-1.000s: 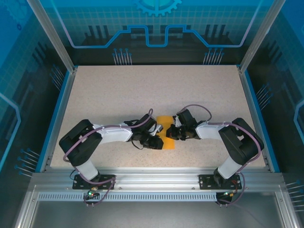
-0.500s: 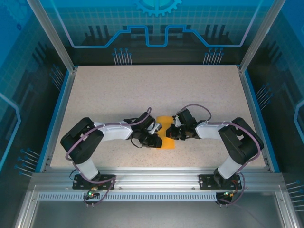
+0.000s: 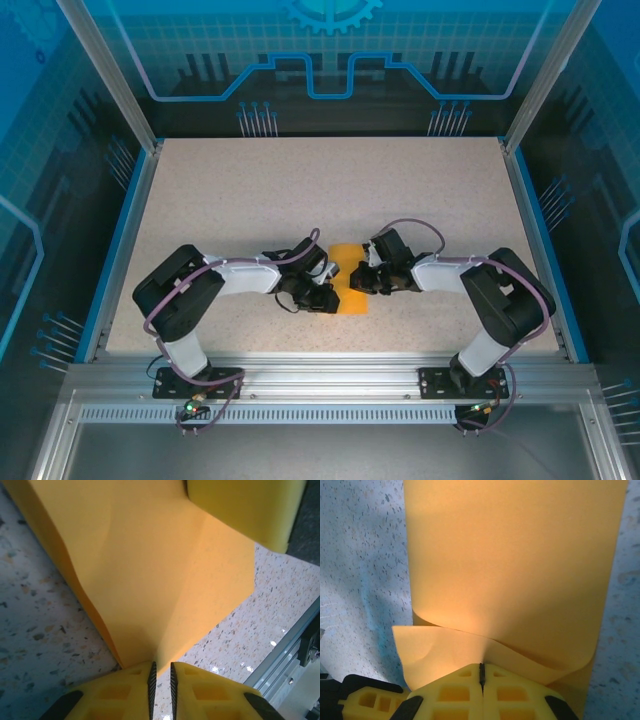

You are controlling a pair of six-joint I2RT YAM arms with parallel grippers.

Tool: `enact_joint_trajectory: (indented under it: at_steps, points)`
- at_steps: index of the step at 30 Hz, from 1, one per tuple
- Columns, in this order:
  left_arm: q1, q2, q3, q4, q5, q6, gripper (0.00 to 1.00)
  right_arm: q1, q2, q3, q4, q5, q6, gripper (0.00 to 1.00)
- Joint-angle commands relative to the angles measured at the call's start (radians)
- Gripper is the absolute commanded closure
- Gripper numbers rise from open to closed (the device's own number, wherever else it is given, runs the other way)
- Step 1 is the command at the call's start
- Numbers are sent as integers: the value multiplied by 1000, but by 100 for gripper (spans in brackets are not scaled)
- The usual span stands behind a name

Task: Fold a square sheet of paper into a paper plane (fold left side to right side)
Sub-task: Fold the triangle a second time at the center of the table.

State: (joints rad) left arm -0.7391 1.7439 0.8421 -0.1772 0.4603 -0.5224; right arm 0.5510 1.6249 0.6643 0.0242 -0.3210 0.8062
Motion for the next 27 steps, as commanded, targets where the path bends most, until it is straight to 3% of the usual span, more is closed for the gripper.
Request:
enact_joint_trajectory:
  at_steps: [1, 8, 16, 27]
  points:
    - [3, 13, -32, -53, -21, 7, 82, 6, -77, 24, -74, 3, -43, 100]
    - [4, 2, -38, -70, -50, 9, 85, 53, -148, -9, -94, -16, -61, 100]
    - [3, 0, -41, -79, -63, 10, 86, 131, -91, -13, -31, -21, -47, 100]
    - [2, -1, -34, -93, -75, 14, 90, 142, -5, 23, -39, -12, -59, 100]
